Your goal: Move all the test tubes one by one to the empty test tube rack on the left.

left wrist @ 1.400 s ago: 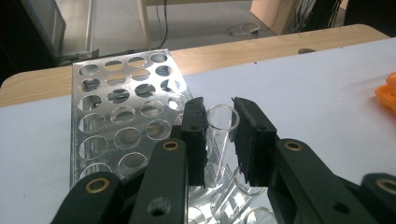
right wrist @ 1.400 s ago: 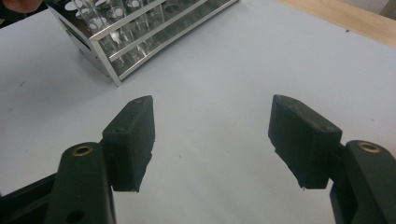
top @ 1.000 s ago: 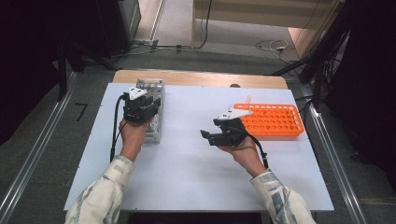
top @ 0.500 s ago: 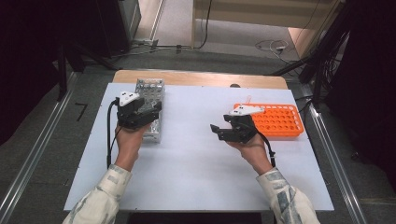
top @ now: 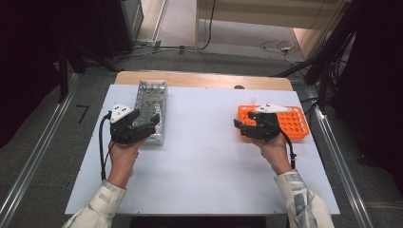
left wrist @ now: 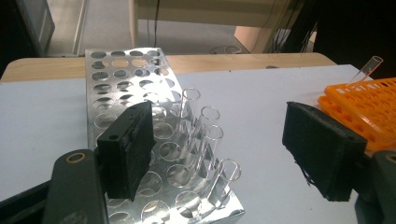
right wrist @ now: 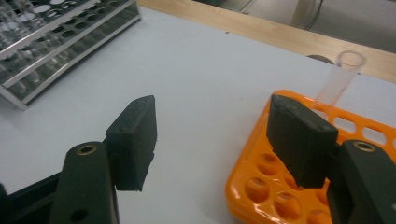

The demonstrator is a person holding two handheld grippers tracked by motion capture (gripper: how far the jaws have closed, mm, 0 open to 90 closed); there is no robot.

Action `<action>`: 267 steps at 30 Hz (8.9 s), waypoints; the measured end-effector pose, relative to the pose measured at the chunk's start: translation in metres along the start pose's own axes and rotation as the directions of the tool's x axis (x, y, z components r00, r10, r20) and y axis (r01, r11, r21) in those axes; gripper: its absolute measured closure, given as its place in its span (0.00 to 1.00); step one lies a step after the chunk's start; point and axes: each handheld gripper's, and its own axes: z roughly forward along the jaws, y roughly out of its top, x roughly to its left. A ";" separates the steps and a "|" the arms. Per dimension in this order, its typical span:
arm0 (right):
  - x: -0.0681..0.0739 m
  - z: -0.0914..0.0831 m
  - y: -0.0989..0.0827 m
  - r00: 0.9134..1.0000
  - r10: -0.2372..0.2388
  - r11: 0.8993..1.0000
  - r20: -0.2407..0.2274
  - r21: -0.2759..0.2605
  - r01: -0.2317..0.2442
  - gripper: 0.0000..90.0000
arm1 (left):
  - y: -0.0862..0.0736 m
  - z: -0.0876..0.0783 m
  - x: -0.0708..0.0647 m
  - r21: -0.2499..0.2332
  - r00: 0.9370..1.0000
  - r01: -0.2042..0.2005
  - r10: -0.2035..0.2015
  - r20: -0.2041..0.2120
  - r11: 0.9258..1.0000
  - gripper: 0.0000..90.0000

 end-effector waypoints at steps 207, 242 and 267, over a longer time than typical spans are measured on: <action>0.066 0.011 -0.029 0.975 -0.136 0.980 -0.177 0.119 0.159 0.24 | 0.048 0.063 -0.020 0.050 0.989 -0.130 0.126 0.079 0.990 0.84; 0.062 0.005 -0.029 0.977 -0.129 0.982 -0.169 0.112 0.149 0.25 | 0.054 0.084 0.010 0.069 0.990 -0.112 0.117 -0.075 0.991 0.84; 0.063 0.008 -0.030 0.977 -0.134 0.980 -0.168 0.122 0.155 0.25 | 0.035 0.089 0.012 0.185 0.990 -0.119 0.130 -0.047 0.975 0.82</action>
